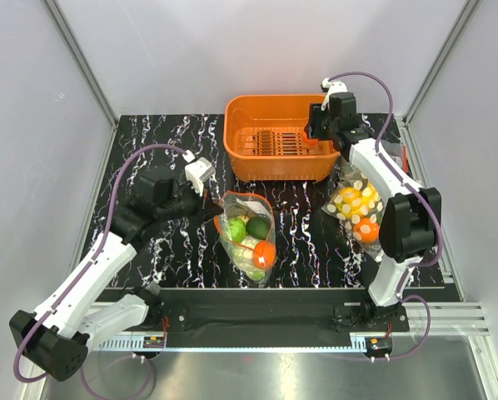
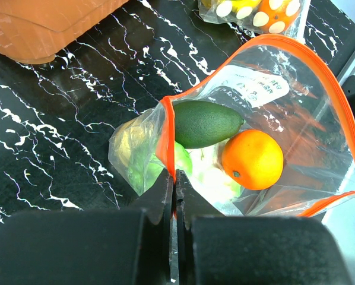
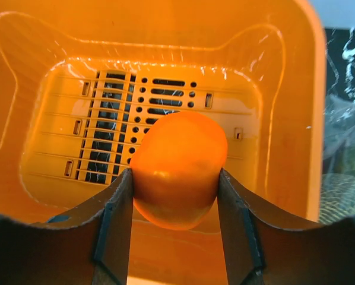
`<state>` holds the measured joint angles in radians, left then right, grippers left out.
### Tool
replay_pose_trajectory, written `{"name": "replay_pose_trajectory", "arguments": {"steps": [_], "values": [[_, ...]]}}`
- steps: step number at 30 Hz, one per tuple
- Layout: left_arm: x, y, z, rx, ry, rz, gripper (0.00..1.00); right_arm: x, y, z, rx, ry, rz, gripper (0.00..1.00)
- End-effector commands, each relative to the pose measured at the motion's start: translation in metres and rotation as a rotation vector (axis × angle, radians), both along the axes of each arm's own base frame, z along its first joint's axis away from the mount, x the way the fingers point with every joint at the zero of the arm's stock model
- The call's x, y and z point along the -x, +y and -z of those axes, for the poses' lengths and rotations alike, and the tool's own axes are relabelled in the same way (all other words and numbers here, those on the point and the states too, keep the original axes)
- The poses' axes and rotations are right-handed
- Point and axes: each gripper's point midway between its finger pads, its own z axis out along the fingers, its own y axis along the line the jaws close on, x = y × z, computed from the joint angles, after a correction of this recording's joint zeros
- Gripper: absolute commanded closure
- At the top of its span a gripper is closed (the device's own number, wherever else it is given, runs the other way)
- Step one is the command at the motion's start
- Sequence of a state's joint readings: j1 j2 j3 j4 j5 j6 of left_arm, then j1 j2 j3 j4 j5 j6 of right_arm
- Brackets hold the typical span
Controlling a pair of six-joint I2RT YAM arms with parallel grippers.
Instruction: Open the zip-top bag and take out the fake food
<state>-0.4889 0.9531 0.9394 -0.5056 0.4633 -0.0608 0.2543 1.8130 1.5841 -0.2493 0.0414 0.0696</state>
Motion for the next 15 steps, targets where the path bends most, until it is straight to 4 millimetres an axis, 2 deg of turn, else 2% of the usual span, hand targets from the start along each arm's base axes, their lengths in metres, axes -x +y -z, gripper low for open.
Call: {"name": "replay_pose_trajectory", "arguments": {"steps": [1, 2, 3, 6, 7, 11, 12, 14, 15], "values": [[-0.005, -0.003, -0.017, 0.040, -0.059, 0.002, 1.00, -0.018, 0.004, -0.044, -0.064, -0.121, 0.018, 0.49], [-0.005, -0.002, -0.018, 0.041, -0.060, 0.000, 1.00, -0.019, 0.002, -0.044, -0.063, -0.121, 0.029, 0.42], [-0.005, -0.002, -0.018, 0.040, -0.061, 0.001, 1.00, -0.019, 0.002, -0.042, -0.059, -0.116, 0.030, 0.29], [-0.005, -0.002, -0.019, 0.041, -0.066, -0.003, 1.00, -0.018, 0.000, -0.041, -0.047, -0.108, 0.036, 0.18], [-0.004, -0.002, -0.020, 0.044, -0.067, -0.001, 1.00, -0.017, -0.002, -0.039, -0.036, -0.101, 0.037, 0.10], [-0.004, -0.002, -0.019, 0.044, -0.064, 0.000, 1.00, -0.011, -0.007, -0.041, -0.014, -0.096, 0.048, 0.04], [-0.004, -0.002, -0.020, 0.045, -0.066, -0.002, 1.00, -0.007, -0.008, -0.049, -0.018, -0.108, 0.046, 0.04], [-0.005, -0.001, -0.019, 0.042, -0.066, -0.011, 1.00, 0.003, -0.002, -0.053, -0.040, -0.099, 0.013, 0.06], [-0.006, -0.001, -0.019, 0.042, -0.067, -0.012, 1.00, 0.012, 0.000, -0.068, -0.060, -0.122, -0.005, 0.06]]}}
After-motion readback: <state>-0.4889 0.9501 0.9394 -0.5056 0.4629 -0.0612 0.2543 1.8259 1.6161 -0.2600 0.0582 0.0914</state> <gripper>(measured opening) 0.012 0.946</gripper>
